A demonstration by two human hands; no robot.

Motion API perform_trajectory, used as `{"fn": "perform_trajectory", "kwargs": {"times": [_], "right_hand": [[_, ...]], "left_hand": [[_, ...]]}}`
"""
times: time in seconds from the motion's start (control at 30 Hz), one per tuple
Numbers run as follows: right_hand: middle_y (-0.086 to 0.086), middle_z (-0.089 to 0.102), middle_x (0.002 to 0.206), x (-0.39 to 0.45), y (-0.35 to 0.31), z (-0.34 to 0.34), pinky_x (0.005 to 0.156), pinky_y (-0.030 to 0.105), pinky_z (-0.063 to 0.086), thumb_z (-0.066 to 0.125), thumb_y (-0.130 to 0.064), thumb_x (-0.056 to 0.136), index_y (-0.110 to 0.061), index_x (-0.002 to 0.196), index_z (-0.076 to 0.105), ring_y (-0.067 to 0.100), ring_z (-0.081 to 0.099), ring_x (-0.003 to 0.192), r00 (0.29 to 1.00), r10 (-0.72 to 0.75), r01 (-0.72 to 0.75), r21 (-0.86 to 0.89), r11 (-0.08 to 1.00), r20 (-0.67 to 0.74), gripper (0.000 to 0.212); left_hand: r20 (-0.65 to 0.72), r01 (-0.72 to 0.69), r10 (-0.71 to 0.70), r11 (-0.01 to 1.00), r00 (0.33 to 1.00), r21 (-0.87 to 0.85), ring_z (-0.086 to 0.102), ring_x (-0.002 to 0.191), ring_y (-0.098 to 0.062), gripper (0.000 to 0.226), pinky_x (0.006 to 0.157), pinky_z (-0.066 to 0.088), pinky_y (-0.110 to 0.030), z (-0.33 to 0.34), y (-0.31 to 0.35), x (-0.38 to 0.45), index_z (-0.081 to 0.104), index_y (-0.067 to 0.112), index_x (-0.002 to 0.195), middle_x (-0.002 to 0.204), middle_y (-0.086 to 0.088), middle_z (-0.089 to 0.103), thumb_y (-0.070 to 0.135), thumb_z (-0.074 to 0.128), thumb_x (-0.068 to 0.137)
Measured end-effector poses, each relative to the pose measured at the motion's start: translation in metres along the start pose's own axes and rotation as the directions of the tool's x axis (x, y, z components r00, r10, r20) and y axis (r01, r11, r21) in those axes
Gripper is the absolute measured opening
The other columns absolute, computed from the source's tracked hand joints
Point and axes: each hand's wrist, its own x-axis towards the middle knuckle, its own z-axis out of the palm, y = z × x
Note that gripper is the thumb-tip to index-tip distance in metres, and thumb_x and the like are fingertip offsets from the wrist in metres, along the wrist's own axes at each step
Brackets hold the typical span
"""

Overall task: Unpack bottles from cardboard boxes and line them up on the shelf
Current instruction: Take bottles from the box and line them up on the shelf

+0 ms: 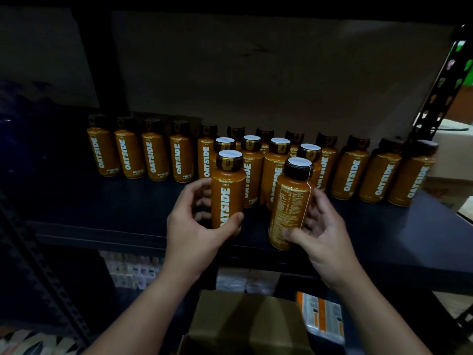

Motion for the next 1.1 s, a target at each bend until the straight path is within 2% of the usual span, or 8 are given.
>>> {"fn": "perform_trajectory", "kwargs": {"times": [0.17,0.27,0.37,0.47,0.57,0.7,0.87,1.1], "right_hand": [[-0.037,0.053,0.124,-0.006,-0.004,0.014,0.091,0.015,0.049,0.091,-0.042,0.058,-0.05,0.136,0.039,-0.014,0.053,0.117,0.988,-0.033,0.011,-0.143,0.99,-0.151,0.094],[-0.041,0.047,0.126,-0.007,-0.004,0.022,0.097,0.022,0.047,0.089,-0.053,0.057,-0.062,0.136,0.029,-0.013,0.05,0.12,0.981,-0.039,0.005,-0.175,0.985,-0.19,0.099],[-0.051,0.045,0.121,-0.006,-0.002,0.022,0.102,0.023,0.044,0.085,-0.035,0.075,-0.07,0.135,0.018,-0.019,0.047,0.119,0.996,-0.013,-0.003,-0.173,0.985,-0.09,0.096],[-0.042,0.049,0.125,-0.005,0.001,0.017,0.101,0.018,0.044,0.079,-0.008,0.082,-0.058,0.145,0.019,-0.018,0.049,0.12,0.998,-0.009,-0.004,-0.184,0.983,-0.07,0.1],[-0.038,0.049,0.127,-0.008,0.002,0.022,0.093,0.011,0.045,0.087,-0.02,0.077,-0.051,0.146,0.027,-0.019,0.049,0.117,0.985,-0.053,0.012,-0.247,0.969,-0.163,0.097],[-0.014,0.044,0.146,-0.009,0.005,0.034,0.107,0.035,0.049,0.088,-0.039,0.072,-0.037,0.153,0.026,0.005,0.046,0.135,0.953,-0.152,0.06,-0.332,0.942,-0.261,0.102],[-0.014,0.052,0.142,-0.01,0.005,0.036,0.088,0.002,0.046,0.078,-0.02,0.085,-0.044,0.155,0.021,-0.001,0.054,0.125,0.967,-0.111,0.049,-0.263,0.964,-0.228,0.093],[-0.022,0.04,0.134,-0.009,0.002,0.044,0.092,0.01,0.044,0.089,-0.042,0.071,-0.04,0.152,0.025,-0.011,0.045,0.122,0.925,-0.182,0.06,-0.345,0.937,-0.333,0.103]], "left_hand": [[0.006,-0.001,0.001,1.0,1.0,0.005,0.064,0.114,-0.012,0.075,0.089,0.061,-0.036,0.0,-0.002,0.001,0.053,0.035,0.133,0.126,0.009,0.062,0.03,0.092,0.069],[0.013,-0.001,0.0,1.0,1.0,0.01,0.064,0.115,-0.013,0.075,0.091,0.06,-0.04,-0.001,-0.002,0.001,0.052,0.036,0.134,0.127,0.008,0.062,0.031,0.092,0.07],[0.015,0.003,-0.003,1.0,1.0,0.006,0.064,0.116,-0.014,0.075,0.091,0.06,-0.042,-0.001,-0.002,0.002,0.052,0.036,0.134,0.127,0.009,0.062,0.031,0.092,0.07],[0.018,0.007,-0.007,1.0,1.0,0.008,0.064,0.115,-0.012,0.075,0.091,0.06,-0.04,-0.001,-0.002,0.002,0.053,0.038,0.133,0.126,0.01,0.062,0.03,0.093,0.07],[0.017,0.002,-0.003,1.0,1.0,0.014,0.064,0.115,-0.012,0.075,0.091,0.06,-0.038,-0.002,-0.003,0.002,0.053,0.037,0.133,0.126,0.009,0.062,0.03,0.093,0.07],[0.022,0.0,0.0,1.0,1.0,0.018,0.063,0.115,-0.011,0.075,0.091,0.06,-0.037,0.001,-0.003,0.003,0.052,0.035,0.134,0.127,0.008,0.062,0.032,0.091,0.071],[0.025,0.005,-0.005,1.0,1.0,0.018,0.064,0.115,-0.012,0.075,0.091,0.06,-0.04,0.0,-0.003,0.003,0.052,0.036,0.134,0.128,0.008,0.062,0.032,0.092,0.07],[0.031,0.014,-0.014,1.0,0.999,0.017,0.065,0.115,-0.015,0.076,0.091,0.06,-0.043,0.0,-0.003,0.003,0.051,0.038,0.134,0.127,0.006,0.062,0.035,0.091,0.07]]}}
